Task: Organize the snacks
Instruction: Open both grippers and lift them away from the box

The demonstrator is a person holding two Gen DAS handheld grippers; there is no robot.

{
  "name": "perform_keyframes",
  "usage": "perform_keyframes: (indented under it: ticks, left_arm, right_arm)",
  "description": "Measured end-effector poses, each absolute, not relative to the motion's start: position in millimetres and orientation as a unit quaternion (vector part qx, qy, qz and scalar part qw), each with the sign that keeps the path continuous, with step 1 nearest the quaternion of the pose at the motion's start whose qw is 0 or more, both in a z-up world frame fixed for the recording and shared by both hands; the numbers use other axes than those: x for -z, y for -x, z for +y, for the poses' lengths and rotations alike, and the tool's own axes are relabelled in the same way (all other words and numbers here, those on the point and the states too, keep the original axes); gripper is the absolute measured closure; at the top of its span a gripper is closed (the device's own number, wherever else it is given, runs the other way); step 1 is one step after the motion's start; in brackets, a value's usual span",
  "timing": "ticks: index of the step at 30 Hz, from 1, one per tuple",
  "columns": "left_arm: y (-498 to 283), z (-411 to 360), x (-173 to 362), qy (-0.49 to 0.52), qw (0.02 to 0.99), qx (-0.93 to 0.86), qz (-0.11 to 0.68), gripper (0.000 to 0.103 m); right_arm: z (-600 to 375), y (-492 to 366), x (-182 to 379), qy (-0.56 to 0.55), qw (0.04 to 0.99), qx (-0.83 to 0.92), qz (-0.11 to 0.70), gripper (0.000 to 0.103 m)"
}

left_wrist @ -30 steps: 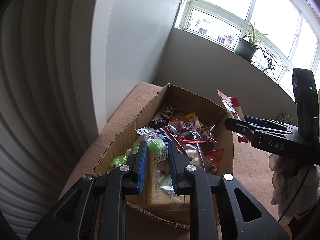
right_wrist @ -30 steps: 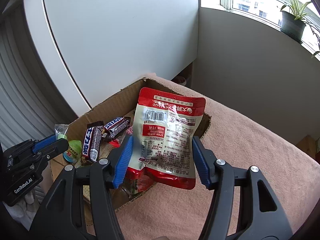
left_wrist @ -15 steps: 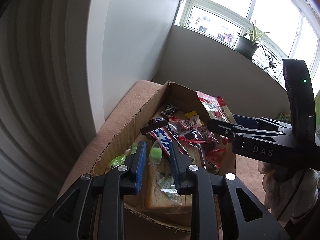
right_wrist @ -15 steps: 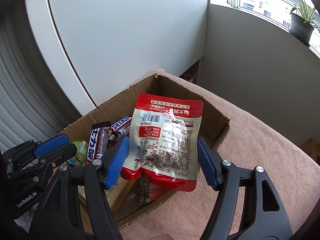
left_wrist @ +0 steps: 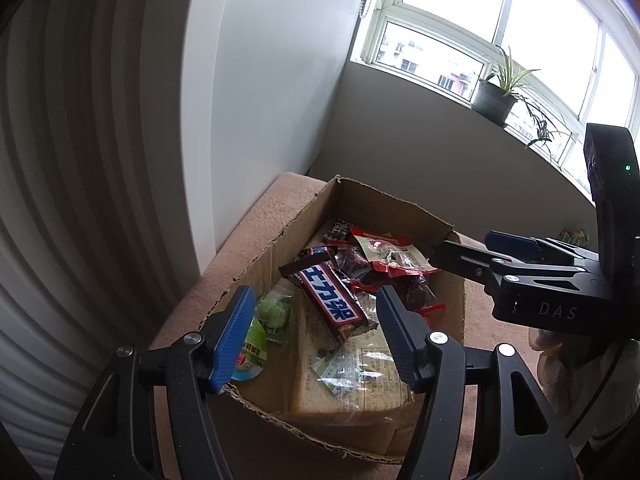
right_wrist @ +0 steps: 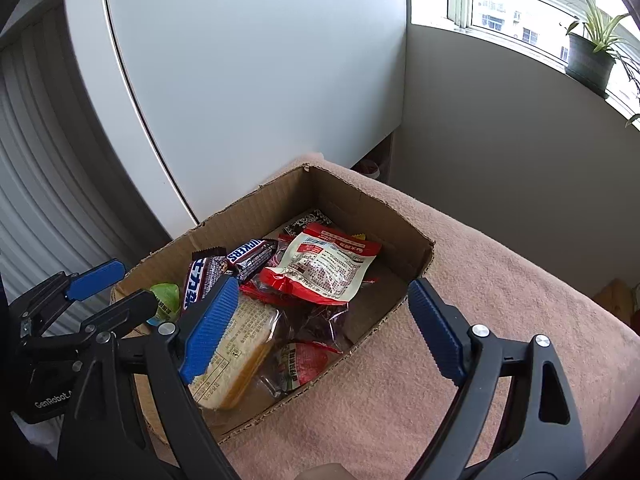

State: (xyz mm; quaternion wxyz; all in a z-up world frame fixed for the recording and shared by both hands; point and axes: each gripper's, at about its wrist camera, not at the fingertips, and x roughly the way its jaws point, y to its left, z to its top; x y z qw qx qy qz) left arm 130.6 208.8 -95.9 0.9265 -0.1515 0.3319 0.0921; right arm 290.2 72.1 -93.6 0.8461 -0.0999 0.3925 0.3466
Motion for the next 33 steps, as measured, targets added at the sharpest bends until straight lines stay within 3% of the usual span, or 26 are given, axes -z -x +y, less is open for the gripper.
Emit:
perform_keyframes:
  ticks: [9,11,27,29,33]
  left_arm:
    - [-121,198,90,0.135,0.928,-0.105,0.331,0.029]
    - [-119,195,89,0.131,0.927,-0.109,0.333,0.022]
    - [-77,159,72,0.099,0.935,-0.116,0.319,0.022]
    - [-69,155,67,0.096,0.938,-0.114,0.314,0.022]
    - [-54,151,58,0.094,0.941,-0.118,0.302,0.022]
  right_arm:
    - [44,-275,88,0.073,0.849,-0.350,0.388,0.010]
    - [39,-270,87,0.072,0.851,-0.349,0.385,0.010]
    - [-13,-197,63,0.072,0.881,-0.330,0.330,0.009]
    - [-18,-188,62,0.069,0.883,-0.330,0.325,0.001]
    - [-25,-173,59,0.064,0.887,-0.330,0.316,0.000]
